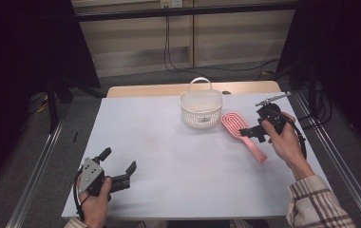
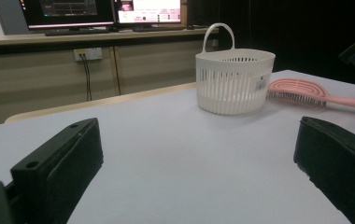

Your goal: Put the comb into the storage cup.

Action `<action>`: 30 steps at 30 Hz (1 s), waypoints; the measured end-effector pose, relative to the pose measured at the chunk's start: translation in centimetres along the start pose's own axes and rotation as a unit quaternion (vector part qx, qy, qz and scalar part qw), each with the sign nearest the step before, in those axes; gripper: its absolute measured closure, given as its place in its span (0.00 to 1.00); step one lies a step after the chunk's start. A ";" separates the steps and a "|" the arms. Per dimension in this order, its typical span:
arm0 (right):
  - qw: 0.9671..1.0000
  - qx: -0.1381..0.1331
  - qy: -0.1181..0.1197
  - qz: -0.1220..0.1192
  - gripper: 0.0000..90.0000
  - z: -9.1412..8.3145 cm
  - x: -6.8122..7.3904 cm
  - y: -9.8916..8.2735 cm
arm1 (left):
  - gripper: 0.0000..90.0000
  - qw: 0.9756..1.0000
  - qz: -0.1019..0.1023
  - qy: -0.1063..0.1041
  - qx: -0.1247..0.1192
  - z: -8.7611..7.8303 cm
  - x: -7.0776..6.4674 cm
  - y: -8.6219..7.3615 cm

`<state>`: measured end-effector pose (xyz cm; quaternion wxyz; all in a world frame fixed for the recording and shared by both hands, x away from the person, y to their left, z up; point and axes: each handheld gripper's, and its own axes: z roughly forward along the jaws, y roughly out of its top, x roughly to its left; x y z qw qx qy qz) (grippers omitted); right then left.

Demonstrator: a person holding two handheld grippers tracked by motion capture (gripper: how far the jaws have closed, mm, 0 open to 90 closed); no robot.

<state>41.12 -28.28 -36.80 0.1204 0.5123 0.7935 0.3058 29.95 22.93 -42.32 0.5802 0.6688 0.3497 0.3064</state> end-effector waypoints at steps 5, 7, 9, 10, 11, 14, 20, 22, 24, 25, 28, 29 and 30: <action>1.000 0.028 0.007 0.002 0.08 0.8 -0.4 0.8 | 0.02 1.000 0.002 0.001 0.000 0.0 0.0 0.0; 0.999 0.042 0.009 0.003 0.07 1.3 -0.6 1.1 | 0.02 1.000 0.000 0.001 -0.001 0.0 0.0 0.0; 0.998 0.054 0.010 0.005 0.07 1.7 -0.7 1.5 | 0.02 1.000 -0.001 0.001 -0.001 0.0 0.0 0.0; 0.998 0.059 0.010 0.008 0.07 1.9 -0.8 1.7 | 0.02 1.000 0.000 0.001 -0.001 0.0 0.1 0.0; 0.998 0.066 0.013 0.009 0.08 2.0 -0.9 1.9 | 0.02 1.000 0.000 0.001 -0.001 0.0 0.1 0.0; 0.996 0.086 0.013 0.008 0.09 2.5 -1.0 2.5 | 0.02 1.000 0.002 0.001 -0.001 0.0 0.1 0.0; 0.995 0.098 0.011 0.000 0.07 3.5 -1.3 3.6 | 0.02 1.000 0.001 0.000 0.000 0.0 0.1 0.0; 0.994 0.108 0.017 -0.004 0.08 3.7 -1.3 3.8 | 0.02 1.000 0.001 0.000 -0.001 0.0 0.1 0.0; 0.993 0.116 0.020 -0.003 0.09 4.1 -1.4 4.1 | 0.02 1.000 0.001 0.000 -0.001 -0.1 0.1 0.0; 0.992 0.121 0.022 -0.003 0.09 4.3 -1.4 4.2 | 0.02 1.000 0.002 0.001 -0.001 -0.1 0.1 0.0; 0.991 0.131 0.021 -0.006 0.09 4.9 -1.4 4.6 | 0.02 1.000 0.002 0.000 -0.001 -0.1 0.2 0.0; 0.990 0.137 0.019 -0.008 0.08 5.1 -1.4 4.8 | 0.02 1.000 0.002 0.000 -0.001 -0.1 0.2 0.0; 0.990 0.139 0.017 -0.007 0.07 5.3 -1.3 5.0 | 0.02 1.000 0.002 0.000 -0.002 -0.1 0.2 0.0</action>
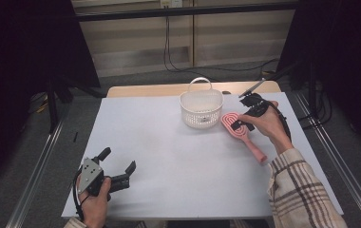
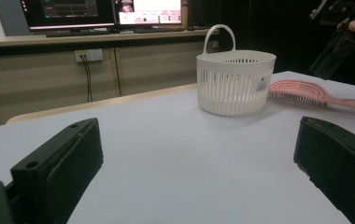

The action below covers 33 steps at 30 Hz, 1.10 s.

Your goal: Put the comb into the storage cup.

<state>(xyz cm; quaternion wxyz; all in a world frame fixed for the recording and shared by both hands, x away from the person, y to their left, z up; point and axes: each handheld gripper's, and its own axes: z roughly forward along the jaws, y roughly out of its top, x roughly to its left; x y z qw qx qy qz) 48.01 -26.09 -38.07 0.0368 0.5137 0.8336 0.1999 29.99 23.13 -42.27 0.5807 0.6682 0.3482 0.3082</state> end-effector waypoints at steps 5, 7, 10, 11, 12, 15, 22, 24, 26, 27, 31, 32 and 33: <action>1.000 0.015 -0.006 -0.005 0.09 1.1 0.1 0.6 | 0.02 1.000 0.000 0.000 0.001 0.0 0.0 0.0; 1.000 0.021 -0.009 -0.001 0.07 1.5 0.1 0.8 | 0.02 1.000 0.000 -0.001 0.001 0.0 0.0 0.0; 0.999 0.028 -0.020 0.001 0.07 2.0 -0.1 0.8 | 0.02 1.000 0.001 -0.001 0.002 0.0 0.0 0.0; 0.999 0.031 -0.021 -0.001 0.07 2.1 -0.1 0.8 | 0.02 1.000 0.000 -0.001 0.001 0.1 0.0 0.0; 0.999 0.033 -0.021 0.000 0.08 2.3 -0.1 0.9 | 0.02 1.000 0.000 -0.001 0.001 0.1 0.0 0.0; 0.999 0.043 -0.025 -0.005 0.09 2.8 0.1 0.9 | 0.02 1.000 0.001 -0.001 0.002 0.1 0.0 0.0; 0.998 0.046 -0.037 -0.009 0.08 3.5 0.3 1.2 | 0.02 1.000 0.000 -0.002 0.002 0.0 0.1 0.0; 0.998 0.047 -0.040 -0.008 0.08 3.7 0.3 1.3 | 0.02 1.000 -0.002 -0.002 0.001 0.1 0.0 -0.1; 0.998 0.050 -0.042 -0.008 0.08 4.0 0.3 1.4 | 0.02 1.000 0.001 -0.002 0.002 0.0 0.1 0.0; 0.998 0.053 -0.045 -0.006 0.08 4.1 0.3 1.5 | 0.02 1.000 0.000 -0.002 0.001 0.0 0.1 0.0; 0.997 0.056 -0.055 -0.005 0.08 4.4 0.4 1.8 | 0.02 1.000 0.000 -0.002 0.001 0.0 0.1 0.0; 0.997 0.058 -0.058 -0.005 0.08 4.5 0.5 1.9 | 0.02 1.000 0.000 -0.002 0.000 0.0 0.1 0.0; 0.996 0.058 -0.061 -0.007 0.08 4.6 0.6 2.1 | 0.02 1.000 -0.001 -0.002 -0.002 0.0 0.1 0.0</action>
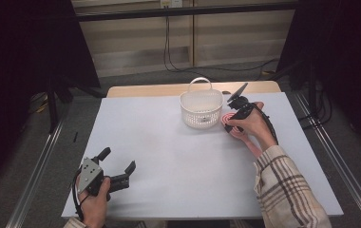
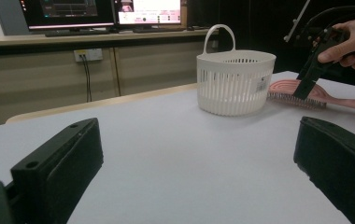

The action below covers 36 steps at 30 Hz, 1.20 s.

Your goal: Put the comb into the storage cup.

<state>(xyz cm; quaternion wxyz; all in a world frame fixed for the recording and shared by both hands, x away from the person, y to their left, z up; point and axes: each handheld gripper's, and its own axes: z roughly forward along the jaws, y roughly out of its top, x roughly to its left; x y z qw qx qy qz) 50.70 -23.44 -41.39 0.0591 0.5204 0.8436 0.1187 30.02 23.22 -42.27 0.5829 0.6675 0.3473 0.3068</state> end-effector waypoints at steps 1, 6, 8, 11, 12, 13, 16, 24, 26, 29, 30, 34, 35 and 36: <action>1.000 0.002 -0.001 -0.001 0.08 0.0 0.1 0.1 | 0.02 1.000 0.003 0.000 0.000 0.0 0.0 0.0; 1.000 0.016 -0.009 -0.001 0.10 0.3 0.4 0.5 | 0.02 1.000 0.000 0.002 0.000 -0.1 0.1 0.0; 1.000 0.017 -0.008 0.002 0.10 0.4 0.4 0.5 | 0.02 1.000 0.002 0.002 0.000 -0.1 0.1 0.0; 1.000 0.022 -0.007 0.005 0.10 0.7 0.3 0.5 | 0.02 1.000 0.001 -0.001 0.000 0.0 0.0 0.0; 1.000 0.023 -0.008 0.005 0.10 0.7 0.3 0.5 | 0.02 1.000 0.001 -0.002 0.000 0.0 0.0 0.0; 1.000 0.023 -0.011 0.005 0.10 0.7 0.3 0.5 | 0.02 1.000 0.001 -0.001 0.000 0.0 0.0 0.0; 1.000 0.024 -0.012 0.004 0.11 1.0 0.3 0.6 | 0.02 1.000 0.002 0.002 0.000 -0.1 0.1 0.0; 1.000 0.028 -0.001 0.007 0.20 1.1 0.3 0.6 | 0.02 1.000 0.001 -0.001 0.002 0.0 0.0 0.0; 1.000 0.028 -0.003 0.009 0.21 1.1 0.3 0.6 | 0.02 1.000 0.001 -0.002 0.003 0.0 0.1 0.0; 0.999 0.029 -0.001 0.020 0.21 1.0 0.2 0.5 | 0.02 1.000 0.000 -0.002 0.001 0.0 0.0 0.0; 0.999 0.031 -0.002 0.020 0.21 1.0 0.2 0.5 | 0.02 1.000 0.001 -0.002 0.001 0.0 0.0 0.0; 0.999 0.035 -0.001 0.026 0.22 0.6 0.3 0.5 | 0.02 1.000 0.001 -0.002 0.003 0.0 0.1 -0.1; 0.999 0.034 0.000 0.026 0.22 0.5 0.3 0.5 | 0.02 1.000 0.001 -0.002 0.003 0.0 0.0 0.0; 0.999 0.035 0.000 0.026 0.22 0.5 0.2 0.4 | 0.02 1.000 0.001 -0.002 0.003 0.0 0.0 0.0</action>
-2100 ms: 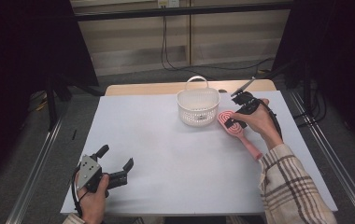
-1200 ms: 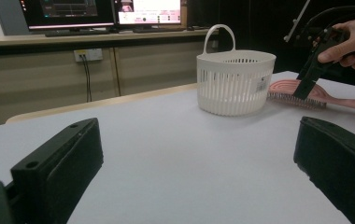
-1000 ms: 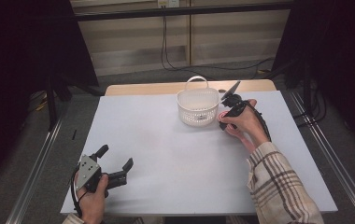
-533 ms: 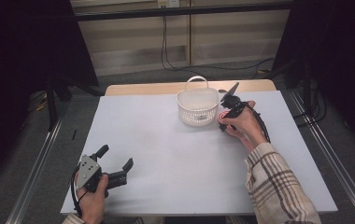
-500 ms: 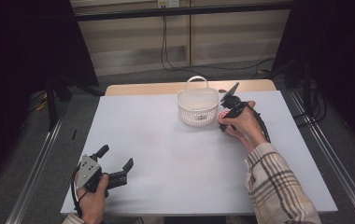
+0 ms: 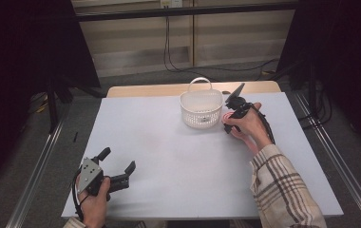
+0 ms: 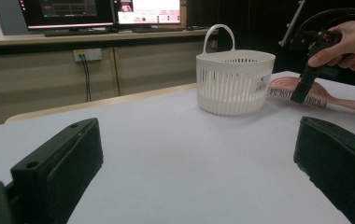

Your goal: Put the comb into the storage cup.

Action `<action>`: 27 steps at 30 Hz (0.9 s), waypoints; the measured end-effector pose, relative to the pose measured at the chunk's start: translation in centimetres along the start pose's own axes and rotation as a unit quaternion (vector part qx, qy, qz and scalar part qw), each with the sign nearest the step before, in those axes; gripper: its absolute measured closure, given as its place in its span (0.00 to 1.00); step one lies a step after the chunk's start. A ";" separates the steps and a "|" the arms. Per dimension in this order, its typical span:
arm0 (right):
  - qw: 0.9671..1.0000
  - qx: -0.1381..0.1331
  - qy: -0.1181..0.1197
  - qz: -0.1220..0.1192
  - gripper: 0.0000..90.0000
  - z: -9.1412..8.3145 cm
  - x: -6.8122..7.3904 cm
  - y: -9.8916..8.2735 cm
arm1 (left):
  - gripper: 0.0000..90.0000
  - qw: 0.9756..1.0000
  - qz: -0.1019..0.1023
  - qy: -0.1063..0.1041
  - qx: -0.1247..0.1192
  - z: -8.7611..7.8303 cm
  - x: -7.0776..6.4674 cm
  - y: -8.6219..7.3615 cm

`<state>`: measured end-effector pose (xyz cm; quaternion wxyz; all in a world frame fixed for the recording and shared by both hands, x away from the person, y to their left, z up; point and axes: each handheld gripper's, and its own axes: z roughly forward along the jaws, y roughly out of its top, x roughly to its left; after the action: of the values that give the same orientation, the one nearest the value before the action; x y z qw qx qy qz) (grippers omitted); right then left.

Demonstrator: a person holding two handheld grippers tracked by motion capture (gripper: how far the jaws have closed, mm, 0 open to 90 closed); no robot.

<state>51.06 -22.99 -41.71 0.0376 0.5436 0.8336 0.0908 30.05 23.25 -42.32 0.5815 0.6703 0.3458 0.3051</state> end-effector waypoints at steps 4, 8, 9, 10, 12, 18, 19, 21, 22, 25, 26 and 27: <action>1.000 0.001 0.001 0.003 0.22 0.0 -0.1 -0.1 | 0.02 1.000 0.000 0.000 0.001 0.0 0.0 0.0; 1.000 0.003 -0.001 0.002 0.22 0.0 -0.1 -0.1 | 0.02 1.000 -0.001 -0.001 0.001 0.0 0.0 0.0; 1.000 0.004 -0.002 0.001 0.22 0.0 0.0 -0.1 | 0.02 1.000 -0.002 0.000 0.001 0.0 0.0 0.0; 1.000 0.005 -0.003 -0.002 0.22 -0.1 0.0 -0.1 | 0.02 1.000 -0.002 0.000 0.001 0.0 0.0 0.0; 1.000 0.006 -0.002 -0.005 0.22 -0.1 0.1 -0.1 | 0.02 1.000 -0.002 0.000 0.002 0.0 0.0 0.0; 1.000 0.004 0.002 -0.003 0.22 -0.7 0.0 -0.3 | 0.02 1.000 -0.002 0.001 0.002 0.1 0.0 0.0; 1.000 0.003 0.003 -0.001 0.22 -0.8 0.0 -0.4 | 0.02 1.000 -0.002 0.001 0.001 0.1 0.0 0.0; 1.000 0.000 0.003 -0.001 0.22 -0.9 -0.1 -0.5 | 0.02 1.000 -0.001 0.001 0.001 0.1 -0.1 0.0; 1.000 -0.003 0.002 -0.001 0.22 -1.0 -0.2 -0.5 | 0.02 1.000 0.000 0.001 0.001 0.1 -0.1 0.0; 1.000 -0.003 0.003 0.000 0.22 -0.8 -0.3 -0.5 | 0.02 1.000 0.000 0.001 0.002 0.1 -0.1 0.0; 1.000 -0.002 0.003 0.001 0.22 -0.7 -0.3 -0.4 | 0.02 1.000 0.000 0.001 0.002 0.1 0.0 0.0; 1.000 -0.003 0.001 0.000 0.22 -0.5 -0.3 -0.4 | 0.02 1.000 0.000 0.001 0.002 0.1 0.0 0.0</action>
<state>50.73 -23.45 -41.31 0.0386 0.5436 0.8332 0.0940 30.09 23.18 -42.36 0.5800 0.6712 0.3465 0.3050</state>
